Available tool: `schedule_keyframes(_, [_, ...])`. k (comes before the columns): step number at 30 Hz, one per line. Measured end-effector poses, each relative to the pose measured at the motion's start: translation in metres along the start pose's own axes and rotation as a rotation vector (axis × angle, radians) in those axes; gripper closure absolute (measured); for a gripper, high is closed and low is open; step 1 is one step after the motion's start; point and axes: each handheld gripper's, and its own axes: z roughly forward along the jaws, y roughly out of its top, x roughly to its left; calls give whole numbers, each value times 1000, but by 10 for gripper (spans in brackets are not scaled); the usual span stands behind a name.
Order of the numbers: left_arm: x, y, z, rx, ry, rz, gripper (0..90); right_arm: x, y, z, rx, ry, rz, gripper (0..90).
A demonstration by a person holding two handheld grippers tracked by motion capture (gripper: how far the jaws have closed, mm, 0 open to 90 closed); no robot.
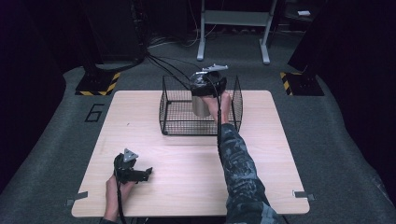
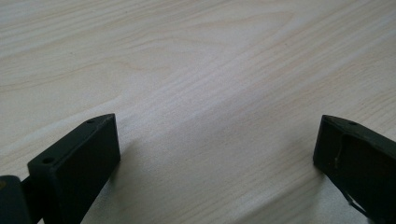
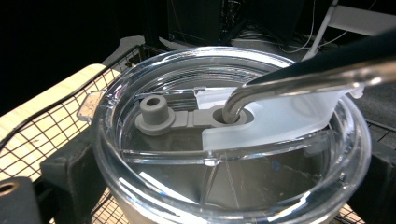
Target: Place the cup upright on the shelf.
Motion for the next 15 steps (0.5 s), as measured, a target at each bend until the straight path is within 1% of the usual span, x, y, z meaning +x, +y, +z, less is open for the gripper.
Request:
schedule_keyframes(1, [0,0,0,0,0,0,3,0,0,0,0,0,0,36])
schedule_keyframes(2, [0,0,0,0,0,1,3,0,-2,4,8,-3,12,36])
schedule_keyframes(3, [0,0,0,0,0,1,4,0,-3,5,12,-4,8,36])
schedule_keyframes(5, [0,0,0,0,0,1,4,0,-4,8,17,-6,18,36])
schedule_keyframes(7, [0,0,0,0,0,1,3,-1,-6,10,20,-7,11,36])
schedule_keyframes(9, [0,0,0,0,0,1,3,-1,-8,12,26,-9,26,36])
schedule_keyframes(10, [0,0,0,0,0,1,3,-3,-9,14,29,-10,10,36])
schedule_keyframes(12, [0,0,0,0,0,1,4,-3,-12,16,39,-15,21,36])
schedule_keyframes(13, [0,0,0,0,0,1,4,-4,-13,18,42,-17,18,36])
schedule_keyframes(14, [0,0,0,0,0,1,4,-3,-14,19,46,-18,30,36])
schedule_keyframes(15, [0,0,0,-1,0,1,4,-4,-15,20,46,-17,26,36])
